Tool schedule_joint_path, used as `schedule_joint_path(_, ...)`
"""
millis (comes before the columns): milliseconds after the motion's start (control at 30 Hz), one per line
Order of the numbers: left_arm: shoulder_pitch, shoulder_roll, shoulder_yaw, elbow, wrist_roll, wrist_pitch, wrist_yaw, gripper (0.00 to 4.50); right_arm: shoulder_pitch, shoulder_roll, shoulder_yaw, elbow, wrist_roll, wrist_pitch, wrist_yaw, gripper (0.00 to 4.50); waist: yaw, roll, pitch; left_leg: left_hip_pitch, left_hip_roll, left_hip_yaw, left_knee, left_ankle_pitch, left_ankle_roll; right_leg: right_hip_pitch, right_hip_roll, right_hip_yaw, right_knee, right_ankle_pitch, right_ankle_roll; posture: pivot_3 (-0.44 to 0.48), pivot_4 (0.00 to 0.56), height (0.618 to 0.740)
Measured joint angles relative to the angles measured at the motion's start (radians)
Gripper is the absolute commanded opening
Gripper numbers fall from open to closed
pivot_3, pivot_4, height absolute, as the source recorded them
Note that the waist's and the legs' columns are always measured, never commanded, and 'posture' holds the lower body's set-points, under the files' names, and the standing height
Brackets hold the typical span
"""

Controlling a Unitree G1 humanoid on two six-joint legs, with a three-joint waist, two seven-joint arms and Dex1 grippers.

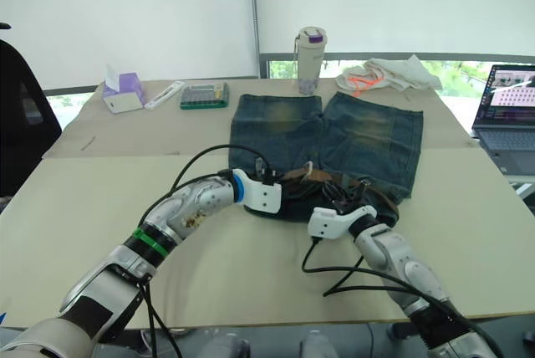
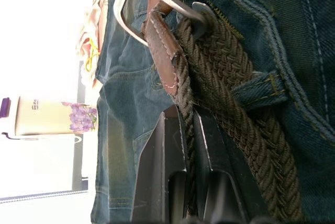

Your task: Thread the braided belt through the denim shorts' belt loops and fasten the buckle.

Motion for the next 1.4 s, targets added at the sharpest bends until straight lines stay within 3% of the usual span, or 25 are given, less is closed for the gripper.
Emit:
schedule_joint_path(600,-0.048,-0.023,-0.019,0.165,0.071,-0.189,0.167,0.00,0.000,0.020,0.000,0.027,-0.003,-0.037,0.002,0.04,-0.002,0.000,0.000,0.001,0.000,0.000,0.000,0.000,0.000,0.000,0.000,0.000,0.003,0.000,0.000,0.000,0.150,0.740)
schedule_joint_path(1033,-0.132,-0.193,-0.012,0.372,0.061,-0.188,0.260,0.00,0.021,0.062,-0.044,0.045,0.053,-0.043,0.043,0.04,-0.001,0.000,0.000,0.001,-0.001,0.001,0.001,0.000,0.000,0.000,0.000,0.000,0.003,0.000,0.000,0.000,0.150,0.740)
schedule_joint_path(1300,-0.132,-0.246,-0.011,0.366,0.025,-0.167,0.219,0.00,0.079,0.085,-0.108,-0.057,0.349,-0.058,0.238,2.94,0.004,-0.001,0.000,0.000,-0.001,0.000,0.002,0.000,0.000,0.000,0.000,0.001,0.003,0.000,0.000,0.000,0.150,0.740)
schedule_joint_path(1333,-0.132,-0.247,-0.011,0.356,0.023,-0.161,0.209,0.00,0.093,0.085,-0.126,-0.071,0.405,-0.054,0.272,3.19,0.005,-0.001,0.000,0.000,-0.002,0.000,0.002,0.000,0.000,0.001,0.000,0.001,0.003,0.000,0.001,0.000,0.150,0.740)
schedule_joint_path(1400,-0.131,-0.246,-0.010,0.333,0.013,-0.145,0.190,0.00,0.127,0.082,-0.179,-0.109,0.543,-0.009,0.358,3.19,0.006,0.000,0.000,0.000,-0.002,0.000,0.003,0.000,0.001,0.001,-0.001,0.001,0.004,0.000,0.001,0.000,0.150,0.740)
